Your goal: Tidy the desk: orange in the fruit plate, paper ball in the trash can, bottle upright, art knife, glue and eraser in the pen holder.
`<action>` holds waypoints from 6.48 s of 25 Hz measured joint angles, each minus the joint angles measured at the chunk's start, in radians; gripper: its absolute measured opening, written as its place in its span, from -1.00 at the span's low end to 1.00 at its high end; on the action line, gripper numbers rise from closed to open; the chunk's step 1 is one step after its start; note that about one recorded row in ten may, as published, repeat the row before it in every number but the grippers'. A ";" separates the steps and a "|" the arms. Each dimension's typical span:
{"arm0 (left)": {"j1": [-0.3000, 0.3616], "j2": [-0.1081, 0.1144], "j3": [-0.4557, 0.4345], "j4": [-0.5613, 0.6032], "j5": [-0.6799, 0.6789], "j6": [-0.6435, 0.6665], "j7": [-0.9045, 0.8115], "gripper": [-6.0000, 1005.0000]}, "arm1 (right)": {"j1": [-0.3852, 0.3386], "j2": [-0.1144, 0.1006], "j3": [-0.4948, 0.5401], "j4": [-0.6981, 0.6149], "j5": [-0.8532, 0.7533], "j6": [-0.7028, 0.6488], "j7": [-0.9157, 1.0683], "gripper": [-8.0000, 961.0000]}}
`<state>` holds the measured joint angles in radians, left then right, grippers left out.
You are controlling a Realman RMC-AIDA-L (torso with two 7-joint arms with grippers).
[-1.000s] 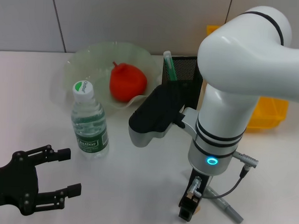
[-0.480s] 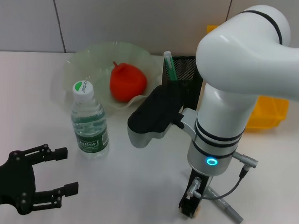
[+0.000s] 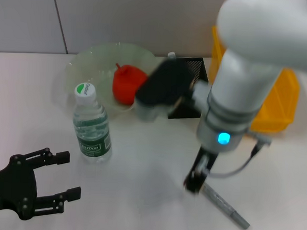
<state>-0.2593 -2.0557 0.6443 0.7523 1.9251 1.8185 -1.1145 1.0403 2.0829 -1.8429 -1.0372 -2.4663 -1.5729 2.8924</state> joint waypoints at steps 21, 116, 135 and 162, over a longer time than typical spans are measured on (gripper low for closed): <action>-0.006 -0.003 -0.001 -0.030 -0.001 -0.010 0.010 0.62 | -0.030 -0.002 0.408 -0.053 -0.322 0.329 -0.125 -0.40; -0.016 -0.003 0.004 -0.053 0.015 -0.051 0.051 0.62 | -0.014 0.009 0.010 0.203 -0.016 0.158 0.008 -0.35; -0.021 -0.004 0.002 -0.063 0.007 -0.063 0.053 0.62 | -0.052 -0.003 0.322 -0.123 -0.120 0.095 -0.103 -0.69; -0.031 -0.003 -0.016 -0.090 0.005 -0.083 0.053 0.62 | -0.232 0.002 0.391 -0.041 0.023 0.859 -0.323 -0.71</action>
<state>-0.2899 -2.0585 0.6288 0.6626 1.9296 1.7352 -1.0616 0.8080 2.0847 -1.4521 -1.0782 -2.4432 -0.7138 2.5699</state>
